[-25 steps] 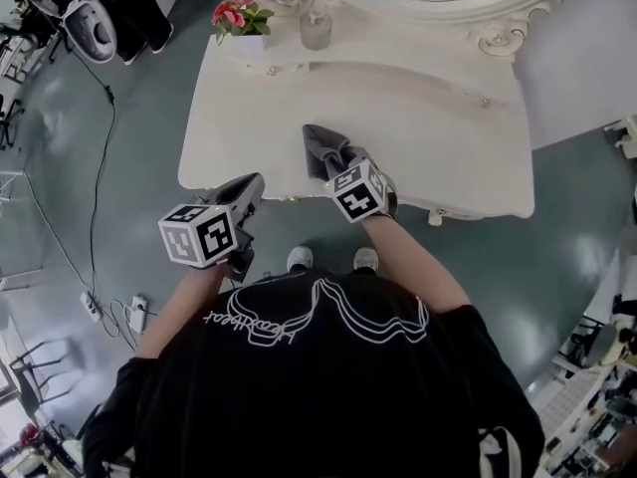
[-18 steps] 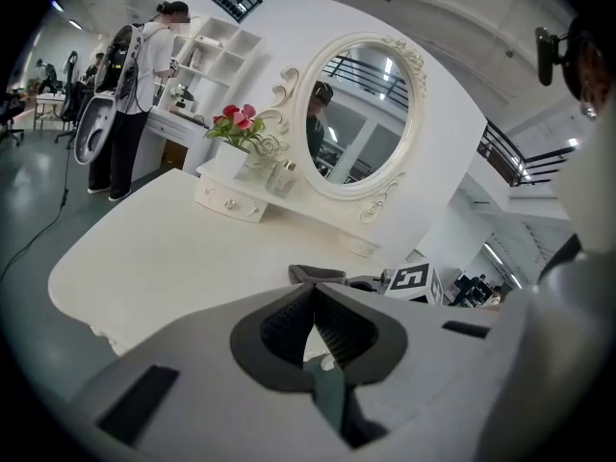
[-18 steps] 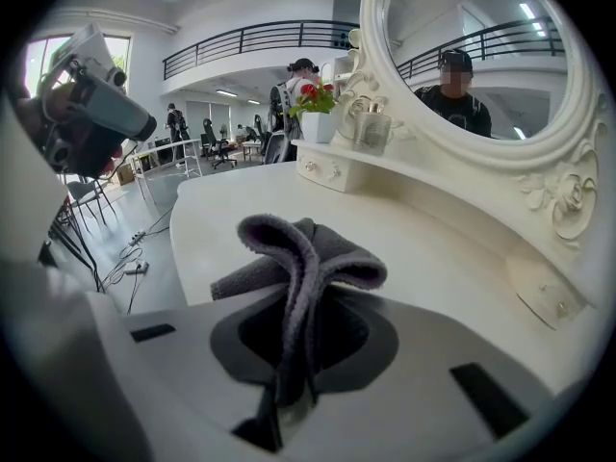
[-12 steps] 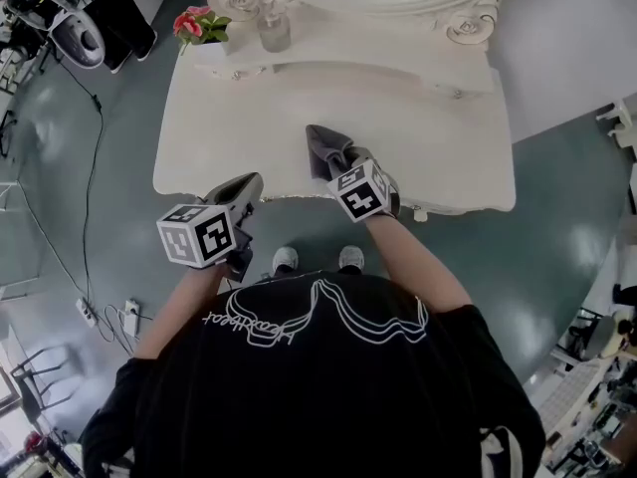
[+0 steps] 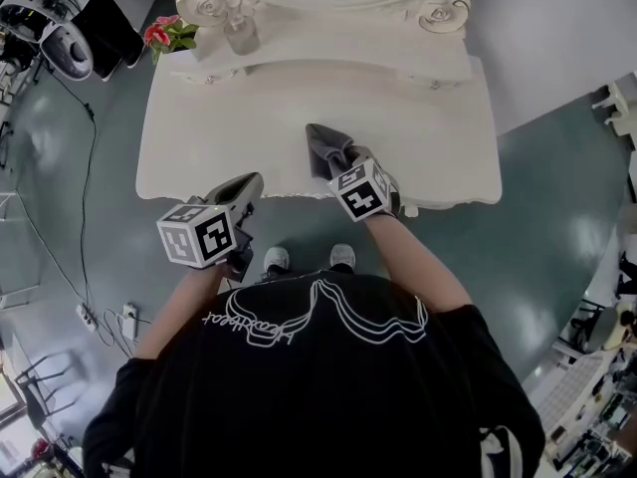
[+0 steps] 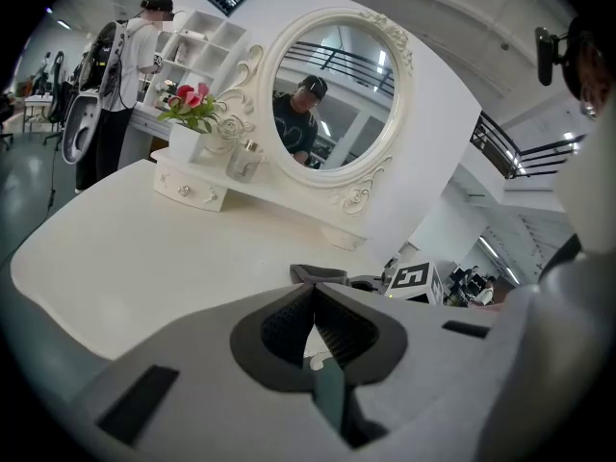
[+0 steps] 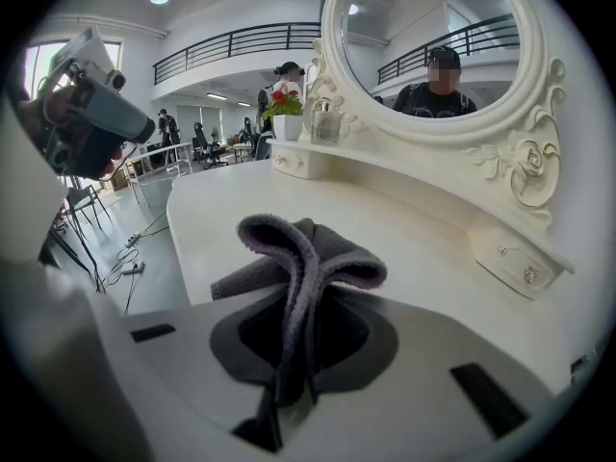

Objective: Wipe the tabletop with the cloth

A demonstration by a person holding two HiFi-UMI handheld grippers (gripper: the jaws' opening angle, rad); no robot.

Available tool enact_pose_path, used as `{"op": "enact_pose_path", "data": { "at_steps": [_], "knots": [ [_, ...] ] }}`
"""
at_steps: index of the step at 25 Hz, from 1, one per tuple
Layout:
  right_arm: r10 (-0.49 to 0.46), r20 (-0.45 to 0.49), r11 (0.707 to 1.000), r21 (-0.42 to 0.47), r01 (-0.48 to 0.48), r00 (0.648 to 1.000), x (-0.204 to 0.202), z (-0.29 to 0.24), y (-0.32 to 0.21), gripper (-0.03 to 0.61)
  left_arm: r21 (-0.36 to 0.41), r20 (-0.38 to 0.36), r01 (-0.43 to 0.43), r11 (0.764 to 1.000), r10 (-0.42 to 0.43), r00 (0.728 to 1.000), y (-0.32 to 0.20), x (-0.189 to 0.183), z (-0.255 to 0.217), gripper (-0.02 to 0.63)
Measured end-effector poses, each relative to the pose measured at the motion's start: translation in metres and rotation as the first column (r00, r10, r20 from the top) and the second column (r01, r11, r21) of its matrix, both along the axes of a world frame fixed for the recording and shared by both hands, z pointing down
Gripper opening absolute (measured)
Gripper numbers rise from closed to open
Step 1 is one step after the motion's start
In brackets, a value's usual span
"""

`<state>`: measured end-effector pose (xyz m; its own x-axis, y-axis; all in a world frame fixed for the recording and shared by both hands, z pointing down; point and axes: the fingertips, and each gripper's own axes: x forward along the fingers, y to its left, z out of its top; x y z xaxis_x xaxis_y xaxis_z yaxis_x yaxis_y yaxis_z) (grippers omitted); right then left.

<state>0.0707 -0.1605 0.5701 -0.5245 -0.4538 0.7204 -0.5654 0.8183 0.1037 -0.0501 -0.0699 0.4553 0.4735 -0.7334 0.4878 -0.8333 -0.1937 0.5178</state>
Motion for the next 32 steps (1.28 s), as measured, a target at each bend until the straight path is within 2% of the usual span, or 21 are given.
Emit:
{"op": "enact_pose_path", "data": {
  "at_steps": [22,32],
  "knots": [
    [0.116,0.005,0.993,0.015,-0.116,0.993,0.130,0.000,-0.019,0.048,0.013,0.000,-0.077,0.997,0.077,0.997,-0.029,0.099,0.007,0.005],
    [0.219,0.010,0.975,0.022,-0.220,0.976,0.206,-0.001,-0.025,0.048,0.016,-0.019,-0.143,0.990,0.143,0.989,-0.044,0.157,0.013,0.005]
  ]
}}
